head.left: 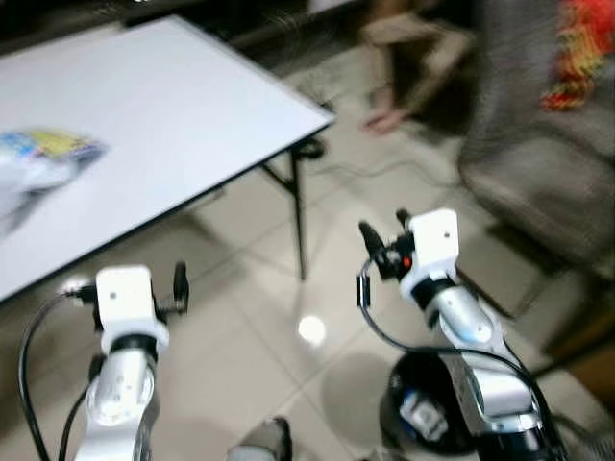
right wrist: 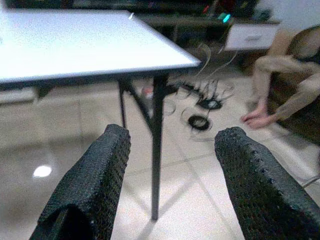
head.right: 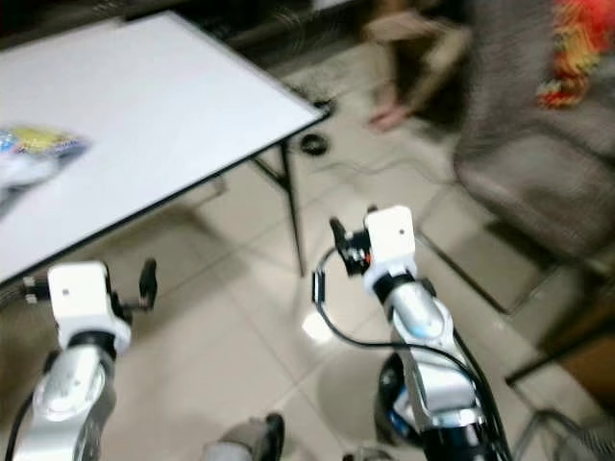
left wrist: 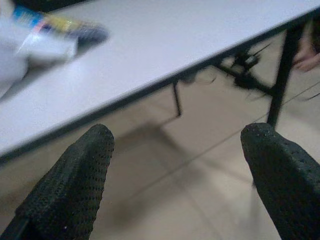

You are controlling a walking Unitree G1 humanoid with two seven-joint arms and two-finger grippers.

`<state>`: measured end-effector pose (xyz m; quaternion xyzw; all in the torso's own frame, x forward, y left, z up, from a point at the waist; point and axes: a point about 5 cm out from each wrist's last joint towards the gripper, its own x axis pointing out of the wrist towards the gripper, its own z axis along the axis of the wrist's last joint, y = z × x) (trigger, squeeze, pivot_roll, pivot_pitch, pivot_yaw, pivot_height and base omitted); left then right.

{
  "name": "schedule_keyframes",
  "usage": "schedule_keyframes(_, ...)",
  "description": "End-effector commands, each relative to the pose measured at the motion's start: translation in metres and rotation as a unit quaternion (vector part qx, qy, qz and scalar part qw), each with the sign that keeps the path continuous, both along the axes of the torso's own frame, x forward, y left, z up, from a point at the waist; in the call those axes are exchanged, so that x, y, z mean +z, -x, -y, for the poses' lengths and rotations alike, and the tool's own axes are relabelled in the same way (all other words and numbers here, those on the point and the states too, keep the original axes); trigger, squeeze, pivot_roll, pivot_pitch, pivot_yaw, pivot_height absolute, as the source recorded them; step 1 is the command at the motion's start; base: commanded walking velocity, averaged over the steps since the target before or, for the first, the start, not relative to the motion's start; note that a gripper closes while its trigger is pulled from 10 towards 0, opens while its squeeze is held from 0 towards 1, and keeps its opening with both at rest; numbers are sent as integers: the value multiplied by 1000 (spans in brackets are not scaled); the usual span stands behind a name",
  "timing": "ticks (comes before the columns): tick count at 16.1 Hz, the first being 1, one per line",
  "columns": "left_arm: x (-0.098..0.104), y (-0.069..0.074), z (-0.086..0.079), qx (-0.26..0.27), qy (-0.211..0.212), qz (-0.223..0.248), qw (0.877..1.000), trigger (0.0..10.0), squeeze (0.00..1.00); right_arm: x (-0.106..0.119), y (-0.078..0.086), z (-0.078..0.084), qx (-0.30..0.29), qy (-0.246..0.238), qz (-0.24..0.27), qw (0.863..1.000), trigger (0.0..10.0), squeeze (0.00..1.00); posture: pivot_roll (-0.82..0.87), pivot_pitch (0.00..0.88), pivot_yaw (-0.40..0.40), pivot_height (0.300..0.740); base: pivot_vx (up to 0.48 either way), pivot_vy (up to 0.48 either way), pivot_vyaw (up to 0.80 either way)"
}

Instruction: Picking trash to rubbish bin

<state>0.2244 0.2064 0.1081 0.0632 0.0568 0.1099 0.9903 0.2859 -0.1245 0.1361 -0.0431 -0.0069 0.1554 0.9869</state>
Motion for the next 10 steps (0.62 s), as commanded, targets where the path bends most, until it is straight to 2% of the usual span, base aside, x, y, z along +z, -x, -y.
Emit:
schedule_keyframes(1, -6, 1, -2, 1, 2, -15, 1000, 10000, 0, -4, 1, 4, -8, 1, -8, 1000, 10000, 0, -40, 140, 8, 740, 0, 0, 800)
schedule_keyframes(5, -18, 9, -7, 8, 0, -37, 999, 10000, 0, -18, 2, 9, -13, 8, -34, 999, 10000, 0, -32, 146, 2, 740, 0, 0, 800)
schedule_keyframes(8, -16, 8, -7, 11, -1, -33, 999, 10000, 0, -19, 3, 9, -10, 10, -35, 999, 10000, 0, -32, 146, 2, 740, 0, 0, 800)
schedule_keyframes(10, -8, 1, -7, 13, -2, -14, 1000, 10000, 0, -12, -1, 4, 0, 13, -22, 1000, 10000, 0, -33, 149, 2, 740, 0, 0, 800)
